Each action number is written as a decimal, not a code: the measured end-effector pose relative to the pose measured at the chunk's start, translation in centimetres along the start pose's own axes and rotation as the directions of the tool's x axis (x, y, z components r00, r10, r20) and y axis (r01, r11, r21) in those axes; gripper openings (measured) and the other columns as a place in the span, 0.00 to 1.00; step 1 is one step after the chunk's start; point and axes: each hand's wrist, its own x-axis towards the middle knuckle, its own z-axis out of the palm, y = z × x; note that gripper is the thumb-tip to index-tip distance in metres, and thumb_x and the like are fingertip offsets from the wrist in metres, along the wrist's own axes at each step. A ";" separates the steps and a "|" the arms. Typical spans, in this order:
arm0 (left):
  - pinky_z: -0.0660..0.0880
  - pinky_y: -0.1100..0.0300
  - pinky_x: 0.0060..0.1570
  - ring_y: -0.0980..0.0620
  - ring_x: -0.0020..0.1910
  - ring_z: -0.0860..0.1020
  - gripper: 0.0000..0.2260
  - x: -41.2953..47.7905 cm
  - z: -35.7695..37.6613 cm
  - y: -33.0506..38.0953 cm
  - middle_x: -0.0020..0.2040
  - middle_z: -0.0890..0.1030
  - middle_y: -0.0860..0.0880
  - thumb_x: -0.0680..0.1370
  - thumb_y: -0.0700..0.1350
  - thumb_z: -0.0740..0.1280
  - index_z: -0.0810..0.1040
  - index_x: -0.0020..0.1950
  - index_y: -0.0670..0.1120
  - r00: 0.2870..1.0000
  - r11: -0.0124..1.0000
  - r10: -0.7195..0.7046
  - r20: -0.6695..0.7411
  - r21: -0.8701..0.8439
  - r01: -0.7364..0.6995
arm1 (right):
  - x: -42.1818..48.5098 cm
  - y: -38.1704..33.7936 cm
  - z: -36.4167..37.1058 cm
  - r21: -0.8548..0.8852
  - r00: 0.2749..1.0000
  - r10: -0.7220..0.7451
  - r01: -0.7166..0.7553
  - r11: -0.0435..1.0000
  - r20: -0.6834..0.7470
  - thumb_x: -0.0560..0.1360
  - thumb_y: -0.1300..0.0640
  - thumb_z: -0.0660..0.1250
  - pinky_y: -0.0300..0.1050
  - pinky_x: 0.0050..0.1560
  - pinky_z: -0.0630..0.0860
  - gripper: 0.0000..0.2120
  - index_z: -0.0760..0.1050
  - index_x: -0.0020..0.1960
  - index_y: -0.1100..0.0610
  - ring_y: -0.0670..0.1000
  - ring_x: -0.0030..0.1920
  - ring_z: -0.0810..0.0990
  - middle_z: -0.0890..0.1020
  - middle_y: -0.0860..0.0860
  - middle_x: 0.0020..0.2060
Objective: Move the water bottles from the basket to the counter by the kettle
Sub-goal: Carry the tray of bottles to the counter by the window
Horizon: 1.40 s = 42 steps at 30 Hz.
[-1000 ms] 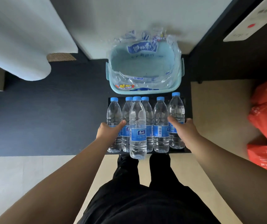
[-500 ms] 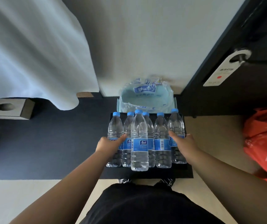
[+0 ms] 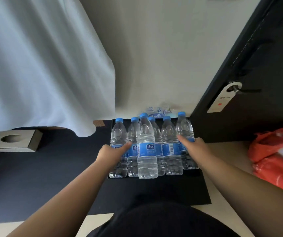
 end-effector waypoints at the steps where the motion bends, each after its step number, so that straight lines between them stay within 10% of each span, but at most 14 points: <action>1: 0.70 0.59 0.29 0.52 0.30 0.75 0.35 0.0 -0.8 0.0 0.34 0.76 0.48 0.69 0.71 0.74 0.78 0.54 0.40 1.000 1.000 0.011 -0.003 -0.011 -0.011 | -0.4 -0.4 0.3 0.029 1.000 -0.019 0.018 0.999 0.012 0.60 0.19 0.70 0.53 0.48 0.83 0.51 0.76 0.68 0.57 0.55 0.45 0.87 0.86 0.54 0.48; 12: 0.78 0.55 0.36 0.46 0.40 0.84 0.35 -3.4 -5.5 -4.9 0.44 0.85 0.43 0.67 0.74 0.73 0.81 0.50 0.41 0.989 0.987 -0.062 -0.134 -0.152 0.041 | -3.3 -3.3 3.8 0.054 0.953 -0.257 0.251 0.966 0.161 0.75 0.36 0.73 0.51 0.52 0.78 0.27 0.71 0.65 0.51 0.50 0.49 0.83 0.83 0.48 0.53; 16: 0.80 0.51 0.40 0.45 0.44 0.84 0.34 -6.3 -5.5 -7.4 0.45 0.85 0.43 0.67 0.74 0.73 0.80 0.50 0.42 0.967 0.967 -0.158 -0.201 -0.232 0.109 | -4.4 -3.8 4.5 0.008 0.902 -0.347 0.357 0.934 0.255 0.79 0.39 0.71 0.51 0.61 0.71 0.39 0.57 0.83 0.46 0.58 0.72 0.74 0.71 0.51 0.76; 26: 0.84 0.44 0.52 0.42 0.43 0.87 0.32 -15.3 -3.2 -16.3 0.44 0.87 0.42 0.67 0.71 0.75 0.81 0.50 0.43 0.890 0.837 -0.393 -0.229 -0.489 0.244 | -7.6 -2.2 8.6 -0.056 0.759 -0.393 0.489 0.871 0.518 0.79 0.43 0.70 0.57 0.73 0.66 0.42 0.51 0.86 0.45 0.59 0.79 0.65 0.61 0.52 0.83; 32: 0.84 0.41 0.51 0.39 0.41 0.87 0.33 -19.9 -2.6 -21.4 0.43 0.87 0.39 0.67 0.69 0.77 0.83 0.51 0.39 0.827 0.709 -0.510 -0.239 -0.660 0.247 | -10.8 -2.2 11.8 -0.095 0.683 -0.370 0.540 0.836 0.630 0.78 0.47 0.72 0.51 0.57 0.76 0.32 0.63 0.77 0.49 0.47 0.52 0.80 0.80 0.49 0.60; 42: 0.85 0.41 0.50 0.39 0.41 0.87 0.29 -24.4 -5.5 -28.1 0.43 0.87 0.39 0.71 0.66 0.76 0.83 0.49 0.38 0.749 0.575 -0.586 -0.307 -0.810 0.118 | -17.7 -4.7 18.3 -0.128 0.566 -0.355 0.643 0.755 0.744 0.79 0.47 0.72 0.48 0.44 0.78 0.32 0.62 0.78 0.48 0.50 0.50 0.83 0.81 0.50 0.55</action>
